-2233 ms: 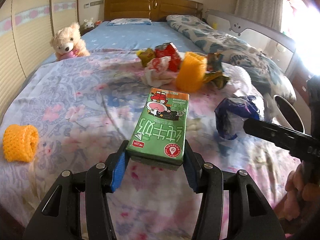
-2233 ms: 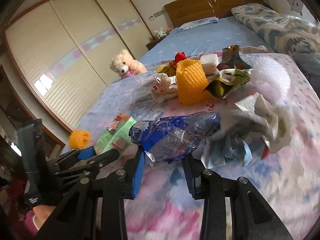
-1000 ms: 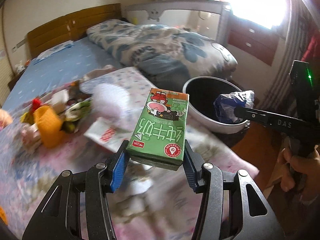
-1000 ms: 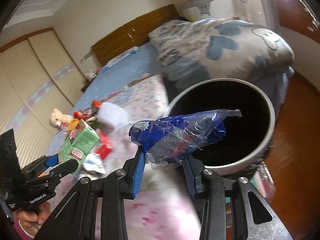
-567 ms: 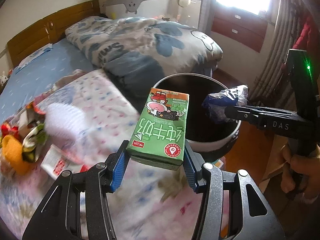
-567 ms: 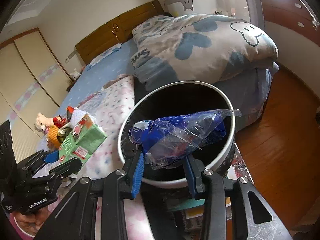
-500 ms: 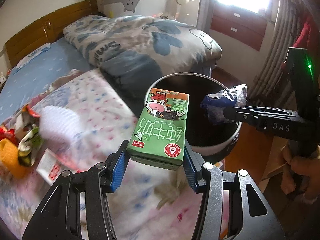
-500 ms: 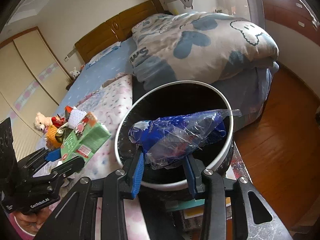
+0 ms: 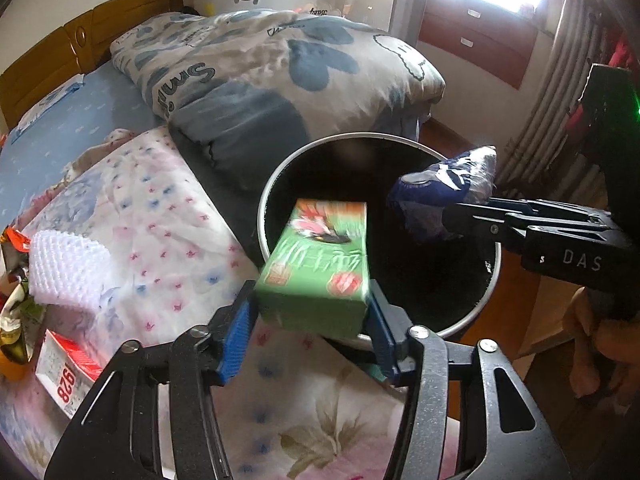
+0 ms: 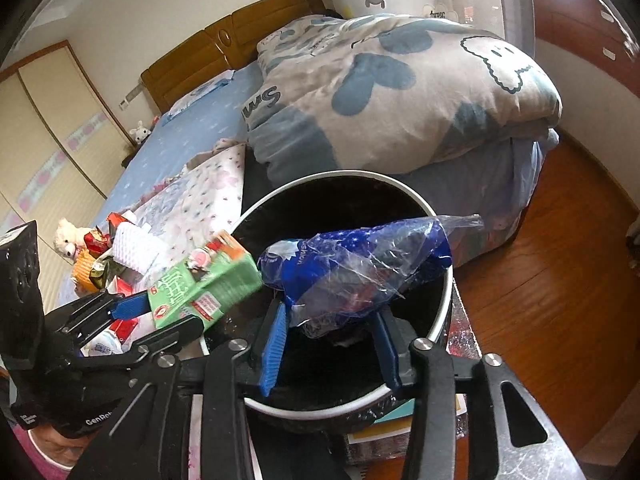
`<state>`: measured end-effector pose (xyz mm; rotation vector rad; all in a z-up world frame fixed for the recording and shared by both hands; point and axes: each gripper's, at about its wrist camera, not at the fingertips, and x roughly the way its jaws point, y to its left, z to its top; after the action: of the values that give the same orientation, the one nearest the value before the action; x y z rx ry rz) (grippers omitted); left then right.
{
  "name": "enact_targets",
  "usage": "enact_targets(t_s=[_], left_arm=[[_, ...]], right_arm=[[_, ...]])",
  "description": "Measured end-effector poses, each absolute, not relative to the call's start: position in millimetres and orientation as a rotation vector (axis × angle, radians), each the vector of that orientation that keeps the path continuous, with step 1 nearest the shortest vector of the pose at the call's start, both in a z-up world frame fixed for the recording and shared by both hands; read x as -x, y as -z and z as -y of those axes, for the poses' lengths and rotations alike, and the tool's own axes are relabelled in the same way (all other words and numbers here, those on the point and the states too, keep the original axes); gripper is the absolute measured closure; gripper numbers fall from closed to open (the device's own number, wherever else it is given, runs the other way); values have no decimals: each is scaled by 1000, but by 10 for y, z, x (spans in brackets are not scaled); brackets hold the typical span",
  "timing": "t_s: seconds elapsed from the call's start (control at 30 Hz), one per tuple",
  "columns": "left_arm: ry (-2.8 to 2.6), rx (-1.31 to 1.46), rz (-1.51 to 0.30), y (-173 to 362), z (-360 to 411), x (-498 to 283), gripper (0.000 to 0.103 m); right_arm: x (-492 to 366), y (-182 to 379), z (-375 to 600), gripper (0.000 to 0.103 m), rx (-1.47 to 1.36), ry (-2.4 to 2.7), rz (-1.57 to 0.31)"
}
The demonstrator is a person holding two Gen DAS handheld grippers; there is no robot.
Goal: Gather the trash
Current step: 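Carry the carton and bag over the trash bin with both tools, then open both tools to drop the carton and bag into the bin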
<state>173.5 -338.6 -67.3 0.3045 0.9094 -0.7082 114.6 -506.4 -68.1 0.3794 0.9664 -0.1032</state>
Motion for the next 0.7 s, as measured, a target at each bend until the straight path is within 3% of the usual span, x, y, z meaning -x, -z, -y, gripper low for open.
enact_targets(t_s=[0.07, 0.37, 0.53, 0.7], left_arm=[[715, -300, -910, 678, 3386, -1736, 40], [739, -205, -888, 571, 3051, -1581, 32], [741, -130, -879, 524, 2590, -1414, 31], [701, -77, -873, 448, 2012, -1298, 31]], right_arm=[[-1168, 689, 5063, 56, -374, 112, -975], [-1037, 599, 5050, 47, -415, 171, -950], [-803, 488, 4820, 29, -485, 207, -866], [-706, 423, 4426, 29, -525, 196, -821]])
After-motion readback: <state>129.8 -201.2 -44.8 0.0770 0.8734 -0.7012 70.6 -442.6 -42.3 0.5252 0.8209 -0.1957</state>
